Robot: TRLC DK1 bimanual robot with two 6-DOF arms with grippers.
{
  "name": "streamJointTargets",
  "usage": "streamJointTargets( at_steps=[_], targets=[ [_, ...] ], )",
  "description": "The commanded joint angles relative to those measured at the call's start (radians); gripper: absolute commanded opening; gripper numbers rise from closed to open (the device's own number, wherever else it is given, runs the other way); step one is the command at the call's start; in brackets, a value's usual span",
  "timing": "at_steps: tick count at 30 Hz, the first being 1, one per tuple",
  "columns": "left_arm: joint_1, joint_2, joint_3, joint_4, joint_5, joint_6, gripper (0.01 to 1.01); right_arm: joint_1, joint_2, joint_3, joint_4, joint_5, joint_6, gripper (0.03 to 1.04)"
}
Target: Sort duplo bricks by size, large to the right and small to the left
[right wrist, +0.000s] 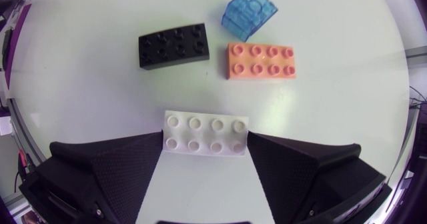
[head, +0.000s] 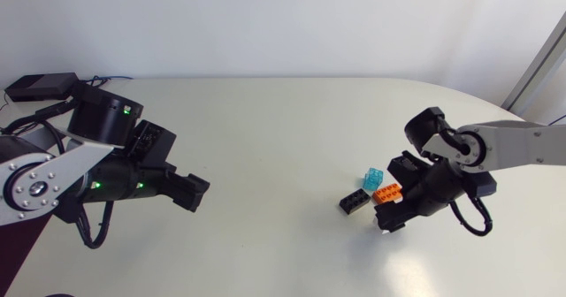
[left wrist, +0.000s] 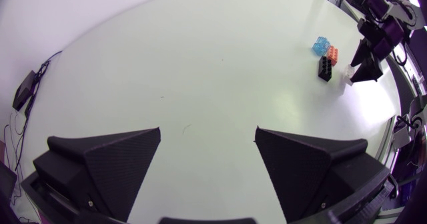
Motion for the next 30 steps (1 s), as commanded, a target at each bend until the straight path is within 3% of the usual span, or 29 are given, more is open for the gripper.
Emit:
streamJointTargets(
  at_steps=[1,10,22,30],
  targets=[
    [0.003,0.017,-0.008,0.006,-0.009,-0.015,0.985,-0.005,-0.025,0.066,-0.035,-0.001,-0.016,0.97],
    [0.005,0.016,-0.019,0.006,-0.009,-0.014,0.984,0.0,0.026,0.131,-0.032,0.002,-0.001,0.97],
    [0.005,0.013,-0.025,0.006,-0.009,-0.014,0.984,0.004,0.294,0.319,0.023,0.059,0.102,0.96],
    [0.011,0.013,-0.037,0.015,-0.007,-0.009,0.984,0.004,0.377,0.372,0.043,0.083,0.119,0.81]
  ],
)
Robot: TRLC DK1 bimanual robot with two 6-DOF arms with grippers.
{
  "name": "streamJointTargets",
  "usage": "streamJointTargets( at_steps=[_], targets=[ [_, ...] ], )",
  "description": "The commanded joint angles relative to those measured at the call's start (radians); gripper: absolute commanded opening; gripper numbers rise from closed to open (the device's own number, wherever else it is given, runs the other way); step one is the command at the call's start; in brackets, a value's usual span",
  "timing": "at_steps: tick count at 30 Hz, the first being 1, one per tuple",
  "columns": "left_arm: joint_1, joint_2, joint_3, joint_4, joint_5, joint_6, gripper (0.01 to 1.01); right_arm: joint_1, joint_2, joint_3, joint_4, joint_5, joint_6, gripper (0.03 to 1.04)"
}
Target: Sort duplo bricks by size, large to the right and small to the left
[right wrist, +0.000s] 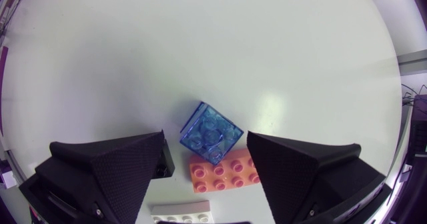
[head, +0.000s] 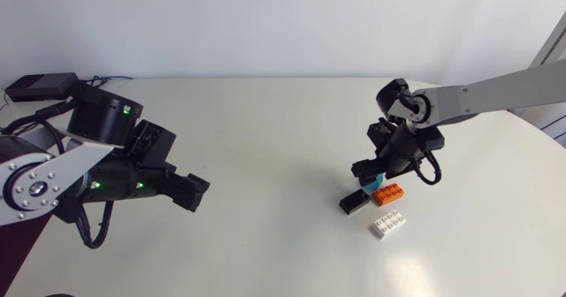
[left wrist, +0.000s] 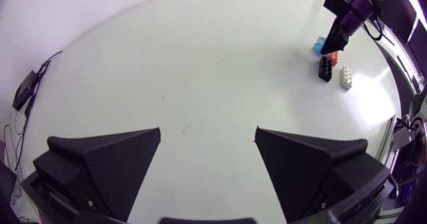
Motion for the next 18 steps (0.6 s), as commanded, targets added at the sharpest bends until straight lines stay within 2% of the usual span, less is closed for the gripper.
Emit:
streamJointTargets(
  at_steps=[1,15,18],
  targets=[
    [0.011,0.012,-0.038,0.016,-0.007,-0.009,0.984,0.005,0.029,0.019,0.001,0.01,0.023,0.77],
    [0.009,0.016,-0.039,0.022,-0.007,-0.009,0.984,0.018,0.049,0.027,0.001,0.03,0.035,0.45],
    [0.009,0.016,-0.038,0.022,-0.008,-0.009,0.984,0.015,0.049,0.026,0.001,0.03,0.033,0.44]
  ],
)
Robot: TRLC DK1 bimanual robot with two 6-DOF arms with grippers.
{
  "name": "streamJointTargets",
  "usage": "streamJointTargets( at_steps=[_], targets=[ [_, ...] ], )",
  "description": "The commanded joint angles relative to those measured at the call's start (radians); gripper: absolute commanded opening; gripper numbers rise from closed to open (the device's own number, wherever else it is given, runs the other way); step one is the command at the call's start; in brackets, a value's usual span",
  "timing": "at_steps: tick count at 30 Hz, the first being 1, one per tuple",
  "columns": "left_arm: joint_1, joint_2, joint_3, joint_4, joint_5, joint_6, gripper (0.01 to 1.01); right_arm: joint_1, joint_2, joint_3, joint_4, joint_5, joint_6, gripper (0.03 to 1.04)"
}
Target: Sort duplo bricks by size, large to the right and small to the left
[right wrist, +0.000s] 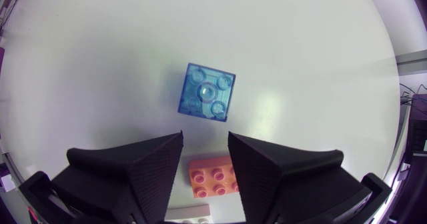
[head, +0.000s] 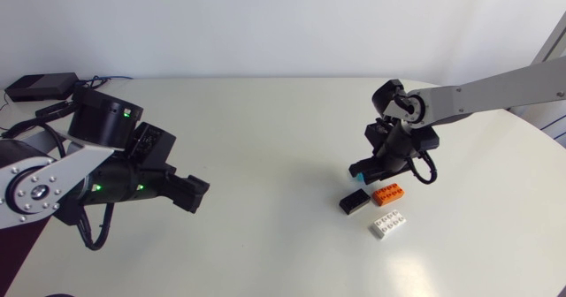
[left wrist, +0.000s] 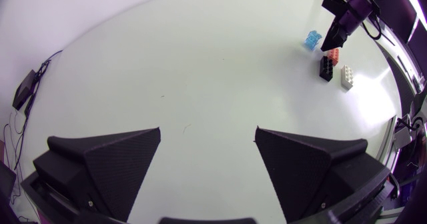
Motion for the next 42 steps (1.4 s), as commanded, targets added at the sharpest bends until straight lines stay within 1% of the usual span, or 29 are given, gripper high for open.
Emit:
streamJointTargets(
  at_steps=[1,2,3,5,6,7,8,9,12,17,23,26,27,28,32,38,42],
  targets=[
    [0.006,0.016,-0.023,0.005,-0.007,-0.007,0.984,0.002,0.026,0.009,0.003,0.007,0.019,0.43],
    [0.006,0.016,-0.023,0.005,-0.007,-0.007,0.984,0.002,0.025,0.007,0.004,0.007,0.017,0.41],
    [0.006,0.016,-0.021,0.005,-0.007,-0.007,0.984,0.002,0.022,0.004,0.004,0.007,0.017,0.41],
    [0.006,0.014,-0.021,0.005,-0.007,-0.007,0.984,0.002,0.017,0.004,0.004,0.007,0.015,0.41],
    [0.006,0.014,-0.021,0.005,-0.007,-0.006,0.984,-0.001,0.015,0.006,0.006,0.007,0.015,0.43],
    [0.006,0.014,-0.021,0.005,-0.009,-0.006,0.984,-0.005,0.015,0.01,0.004,0.007,0.014,0.52],
    [0.006,0.014,-0.021,0.005,-0.007,-0.006,0.984,-0.006,0.015,0.016,0.003,0.007,0.014,0.65],
    [0.004,0.014,-0.02,0.005,-0.007,-0.006,0.984,-0.006,0.015,0.024,0.0,0.007,0.014,0.74],
    [0.003,0.016,-0.017,0.005,-0.007,-0.007,0.985,0.002,0.02,0.059,-0.032,0.004,0.017,0.85],
    [0.001,0.017,-0.015,0.005,-0.007,-0.007,0.984,0.009,0.055,0.127,-0.072,-0.003,0.04,0.85],
    [0.001,0.02,-0.021,0.007,-0.007,-0.006,0.984,0.015,0.137,0.196,-0.092,-0.008,0.06,0.85],
    [0.004,0.02,-0.024,0.007,-0.007,-0.006,0.985,0.025,0.163,0.213,-0.094,-0.005,0.069,0.84],
    [0.006,0.02,-0.026,0.007,-0.007,-0.004,0.984,0.028,0.169,0.217,-0.094,-0.005,0.072,0.81],
    [0.006,0.02,-0.027,0.007,-0.007,-0.004,0.984,0.031,0.175,0.22,-0.094,-0.005,0.074,0.81],
    [0.007,0.02,-0.03,0.011,-0.007,-0.004,0.984,0.04,0.192,0.222,-0.095,0.006,0.086,0.65],
    [0.007,0.02,-0.037,0.018,-0.007,-0.004,0.985,0.045,0.197,0.202,-0.094,0.018,0.086,0.33],
    [0.007,0.019,-0.041,0.019,-0.007,-0.004,0.984,0.055,0.18,0.179,-0.092,0.023,0.08,0.33]
  ],
)
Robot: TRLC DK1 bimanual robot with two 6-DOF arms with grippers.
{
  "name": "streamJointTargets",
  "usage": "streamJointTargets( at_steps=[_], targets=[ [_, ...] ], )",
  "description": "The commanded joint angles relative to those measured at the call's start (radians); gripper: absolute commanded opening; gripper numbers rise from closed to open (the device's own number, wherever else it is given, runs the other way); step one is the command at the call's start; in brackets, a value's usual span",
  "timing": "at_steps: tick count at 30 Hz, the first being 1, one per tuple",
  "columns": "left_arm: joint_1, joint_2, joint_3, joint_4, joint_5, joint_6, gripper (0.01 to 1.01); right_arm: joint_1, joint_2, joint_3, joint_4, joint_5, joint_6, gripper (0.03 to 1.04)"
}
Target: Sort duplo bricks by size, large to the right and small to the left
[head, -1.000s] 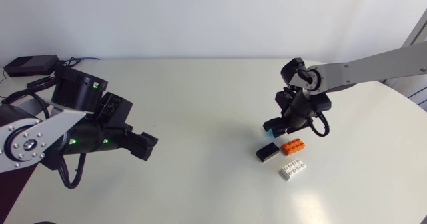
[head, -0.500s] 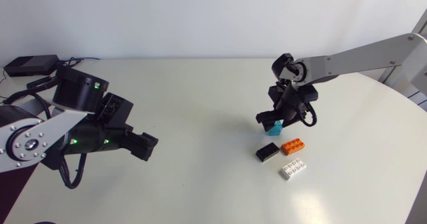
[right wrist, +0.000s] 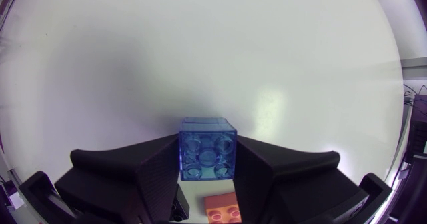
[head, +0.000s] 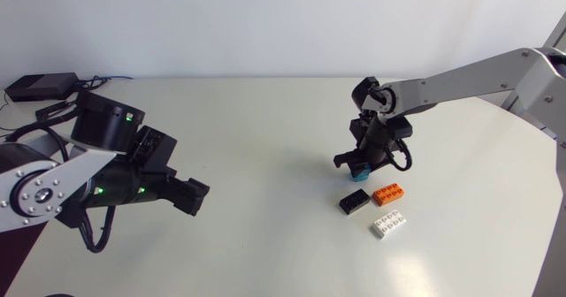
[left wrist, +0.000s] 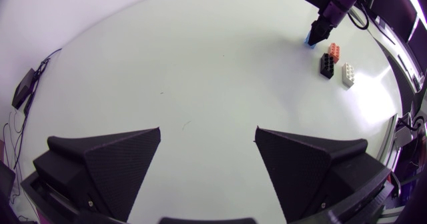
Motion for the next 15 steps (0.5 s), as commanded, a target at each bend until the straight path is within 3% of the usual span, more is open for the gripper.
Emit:
streamJointTargets(
  at_steps=[1,7,15],
  targets=[
    [0.007,0.013,-0.027,0.008,-0.007,-0.005,0.984,0.019,0.002,-0.031,-0.013,0.012,0.011,0.33],
    [0.038,0.005,-0.043,0.008,-0.008,0.006,0.985,0.105,-0.075,-0.025,-0.025,-0.002,-0.038,0.33],
    [0.113,0.002,-0.098,0.051,-0.007,0.046,0.985,0.292,-0.053,0.099,-0.092,-0.034,-0.082,0.33]
  ],
)
